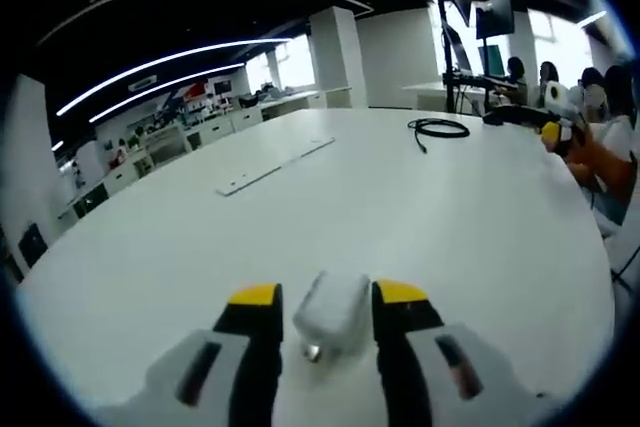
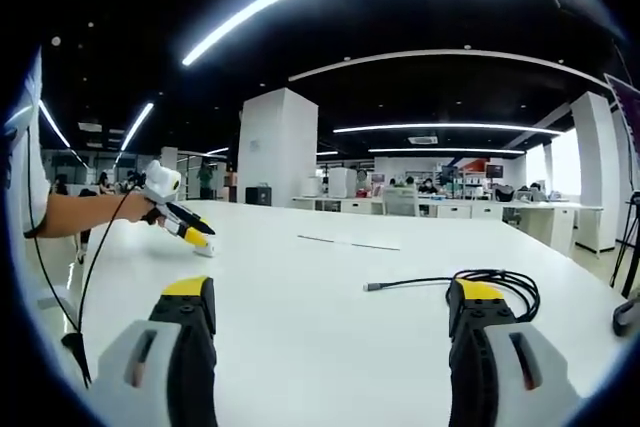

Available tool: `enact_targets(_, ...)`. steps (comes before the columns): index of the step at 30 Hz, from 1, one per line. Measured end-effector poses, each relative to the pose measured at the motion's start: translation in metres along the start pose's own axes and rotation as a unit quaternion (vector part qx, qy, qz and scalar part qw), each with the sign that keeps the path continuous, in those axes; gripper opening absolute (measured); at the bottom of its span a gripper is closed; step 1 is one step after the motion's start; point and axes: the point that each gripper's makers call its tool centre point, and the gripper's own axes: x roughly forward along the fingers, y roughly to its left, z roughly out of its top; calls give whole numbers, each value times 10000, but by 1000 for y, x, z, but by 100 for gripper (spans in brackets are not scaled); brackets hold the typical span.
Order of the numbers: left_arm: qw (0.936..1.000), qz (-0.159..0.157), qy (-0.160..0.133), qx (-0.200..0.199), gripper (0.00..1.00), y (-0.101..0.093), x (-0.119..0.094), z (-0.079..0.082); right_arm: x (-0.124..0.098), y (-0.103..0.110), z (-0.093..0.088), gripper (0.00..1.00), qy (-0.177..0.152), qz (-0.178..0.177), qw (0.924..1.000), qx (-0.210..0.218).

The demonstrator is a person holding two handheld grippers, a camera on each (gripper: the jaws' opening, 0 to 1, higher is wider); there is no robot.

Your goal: Plug the desk Type‑C cable into the charger adapter.

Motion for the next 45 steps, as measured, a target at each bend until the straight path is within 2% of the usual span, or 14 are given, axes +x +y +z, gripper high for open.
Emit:
enact_targets(6,9989,-174,351,257,32,-2,5,-7,2,-1,1,98,-11,-5,10000,23)
enact_targets(8,9962,-288,647,513,30,-4,5,-14,3,0,2,98,-27,6,10000,9)
enact_targets(9,9953,-304,701,596,30,-4,6,-15,3,0,2,98,-32,10,10000,6)
enact_targets(17,9908,-603,1008,667,29,-5,9,-17,3,-1,0,98,-21,4,10000,39)
enact_targets(21,9845,-803,1294,872,28,-6,11,-20,3,-3,1,98,-46,-10,10000,63)
enact_targets(31,9668,-1329,1963,957,26,-9,15,-23,1,-8,-3,98,-35,-26,10000,86)
enact_targets(45,9563,-1599,2251,959,26,-12,23,-22,-3,-15,-3,97,-57,-94,9999,106)
